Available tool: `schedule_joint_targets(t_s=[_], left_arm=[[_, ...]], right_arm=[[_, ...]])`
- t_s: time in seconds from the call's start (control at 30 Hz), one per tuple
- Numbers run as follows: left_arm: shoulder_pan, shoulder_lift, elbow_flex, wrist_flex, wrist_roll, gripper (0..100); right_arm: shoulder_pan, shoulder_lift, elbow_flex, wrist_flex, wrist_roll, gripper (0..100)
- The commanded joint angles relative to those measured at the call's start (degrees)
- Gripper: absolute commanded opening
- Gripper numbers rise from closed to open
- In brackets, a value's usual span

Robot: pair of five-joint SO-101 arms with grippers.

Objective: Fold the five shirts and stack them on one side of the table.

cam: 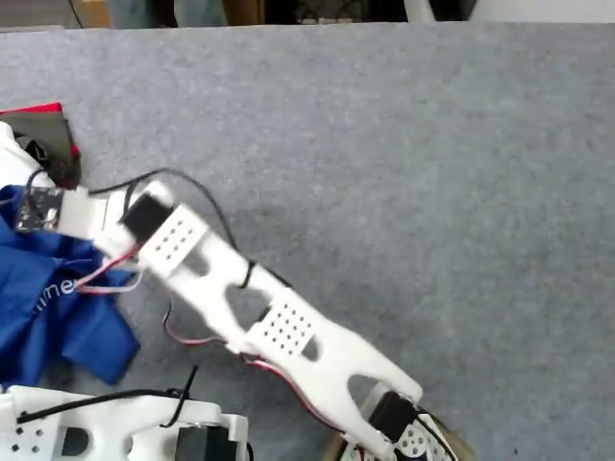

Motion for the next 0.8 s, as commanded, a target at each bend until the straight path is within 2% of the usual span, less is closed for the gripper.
schedule_joint_targets(t_s=[0.0, 0.2, 0.3, 0.33, 0.47, 0.63, 0.77], left_arm=[[0.2, 0.4, -3.7, 2.6, 0.8, 3], [0.0, 0.4, -3.7, 4.9, 0.8, 3], [-0.1, 0.4, -3.7, 4.9, 0.8, 3], [-0.2, 0.4, -3.7, 4.9, 0.8, 3], [0.1, 0.9, -3.6, 5.0, 0.9, 3], [0.5, 0.9, -3.6, 6.4, 0.9, 3], [4.4, 0.9, -3.7, 10.5, 1.1, 3]], right_arm=[[-3.1, 2.2, 0.3, -6.5, -3.0, 21.4], [-5.0, 5.8, -0.7, -7.5, -0.2, 19.1], [-4.7, 5.7, -1.1, -6.0, 0.4, 2.4], [-4.7, 5.7, -0.9, -5.3, 2.4, 1.3], [-2.2, 4.9, -2.5, 1.4, 4.6, 1.5], [4.1, 4.3, -10.7, 10.9, 5.3, 1.4], [6.8, 2.4, -10.2, 16.4, 7.6, 1.4]])
